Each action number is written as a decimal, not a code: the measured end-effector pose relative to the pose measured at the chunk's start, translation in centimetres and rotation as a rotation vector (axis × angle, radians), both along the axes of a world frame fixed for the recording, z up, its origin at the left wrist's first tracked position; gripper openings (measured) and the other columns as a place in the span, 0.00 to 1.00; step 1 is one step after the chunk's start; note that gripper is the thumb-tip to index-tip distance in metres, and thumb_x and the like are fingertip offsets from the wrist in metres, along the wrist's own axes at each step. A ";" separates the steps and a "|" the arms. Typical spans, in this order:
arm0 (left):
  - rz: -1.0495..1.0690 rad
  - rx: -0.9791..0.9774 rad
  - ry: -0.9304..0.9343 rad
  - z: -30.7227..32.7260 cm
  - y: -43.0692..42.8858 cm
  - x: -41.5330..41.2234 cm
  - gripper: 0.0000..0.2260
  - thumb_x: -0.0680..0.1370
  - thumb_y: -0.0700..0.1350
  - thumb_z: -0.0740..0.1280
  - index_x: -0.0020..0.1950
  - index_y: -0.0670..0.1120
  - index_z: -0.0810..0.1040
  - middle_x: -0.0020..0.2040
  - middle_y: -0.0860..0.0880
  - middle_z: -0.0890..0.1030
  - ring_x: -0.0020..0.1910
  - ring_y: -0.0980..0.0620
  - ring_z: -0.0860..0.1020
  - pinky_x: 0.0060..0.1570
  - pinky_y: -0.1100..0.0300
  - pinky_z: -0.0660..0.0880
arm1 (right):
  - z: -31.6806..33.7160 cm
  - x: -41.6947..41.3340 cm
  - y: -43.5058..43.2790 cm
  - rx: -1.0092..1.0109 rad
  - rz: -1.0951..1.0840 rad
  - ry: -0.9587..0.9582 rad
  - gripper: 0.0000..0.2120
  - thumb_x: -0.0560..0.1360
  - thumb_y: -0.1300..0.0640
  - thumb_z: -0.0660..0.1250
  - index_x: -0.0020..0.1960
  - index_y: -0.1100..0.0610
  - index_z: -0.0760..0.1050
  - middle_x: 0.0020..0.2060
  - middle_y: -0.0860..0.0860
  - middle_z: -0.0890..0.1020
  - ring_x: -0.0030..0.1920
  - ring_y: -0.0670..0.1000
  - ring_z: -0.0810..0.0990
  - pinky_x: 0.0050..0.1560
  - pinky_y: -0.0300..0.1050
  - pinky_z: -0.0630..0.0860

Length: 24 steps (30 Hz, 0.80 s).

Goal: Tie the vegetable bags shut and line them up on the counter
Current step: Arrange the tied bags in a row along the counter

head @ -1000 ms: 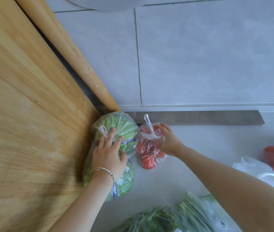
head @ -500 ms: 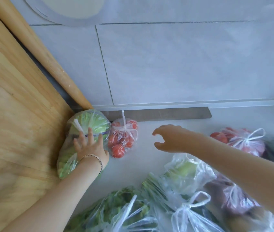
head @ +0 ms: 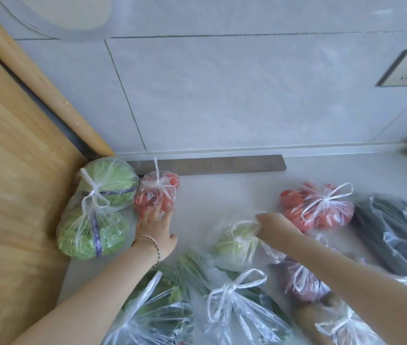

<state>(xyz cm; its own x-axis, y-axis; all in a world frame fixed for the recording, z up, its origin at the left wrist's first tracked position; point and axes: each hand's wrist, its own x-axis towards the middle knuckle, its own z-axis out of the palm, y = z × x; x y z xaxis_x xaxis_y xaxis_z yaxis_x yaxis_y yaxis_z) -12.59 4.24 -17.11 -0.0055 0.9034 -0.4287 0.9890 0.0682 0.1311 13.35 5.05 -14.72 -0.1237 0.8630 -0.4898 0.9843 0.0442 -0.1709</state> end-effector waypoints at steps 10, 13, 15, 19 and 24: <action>0.006 0.084 0.007 -0.8 3.4 -1.2 0.27 0.76 0.45 0.61 0.73 0.54 0.56 0.77 0.45 0.46 0.76 0.43 0.46 0.74 0.49 0.52 | 4.5 -2.1 4.3 0.317 -0.414 0.601 0.18 0.66 0.74 0.53 0.33 0.61 0.78 0.28 0.50 0.81 0.32 0.56 0.74 0.31 0.41 0.70; -0.133 0.121 0.110 -1.5 5.2 -1.4 0.28 0.76 0.45 0.60 0.73 0.57 0.53 0.77 0.48 0.41 0.76 0.42 0.45 0.74 0.47 0.51 | 5.6 -4.7 6.4 0.295 -0.326 0.648 0.20 0.68 0.73 0.54 0.43 0.57 0.82 0.40 0.46 0.82 0.41 0.48 0.77 0.35 0.34 0.70; -0.160 0.088 0.154 -2.3 6.2 -1.6 0.27 0.77 0.46 0.60 0.73 0.59 0.53 0.77 0.50 0.38 0.76 0.41 0.41 0.73 0.46 0.50 | 5.1 -6.7 7.8 0.290 -0.263 0.634 0.20 0.70 0.71 0.55 0.50 0.60 0.82 0.45 0.52 0.83 0.46 0.49 0.79 0.41 0.36 0.71; -0.129 -0.065 0.156 -4.2 7.5 -2.4 0.29 0.78 0.46 0.58 0.74 0.61 0.47 0.75 0.51 0.31 0.75 0.41 0.39 0.72 0.42 0.49 | 3.2 -10.1 10.7 0.298 -0.153 0.604 0.21 0.68 0.73 0.56 0.53 0.61 0.81 0.50 0.57 0.84 0.54 0.54 0.80 0.50 0.35 0.72; -0.084 -0.090 0.073 -5.4 7.7 -3.3 0.28 0.79 0.46 0.56 0.75 0.59 0.46 0.75 0.51 0.32 0.76 0.43 0.41 0.73 0.40 0.51 | 1.1 -12.8 13.5 0.315 -0.025 0.639 0.17 0.67 0.75 0.56 0.45 0.65 0.81 0.53 0.57 0.82 0.55 0.56 0.80 0.47 0.33 0.67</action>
<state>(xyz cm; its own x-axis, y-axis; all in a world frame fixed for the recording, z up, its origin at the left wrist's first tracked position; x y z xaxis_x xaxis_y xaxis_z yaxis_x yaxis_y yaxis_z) -15.86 11.96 -22.55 0.0344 0.8599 -0.5093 0.9984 -0.0069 0.0558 0.57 18.56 -13.58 -0.2817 0.9579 -0.0548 0.6972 0.1651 -0.6976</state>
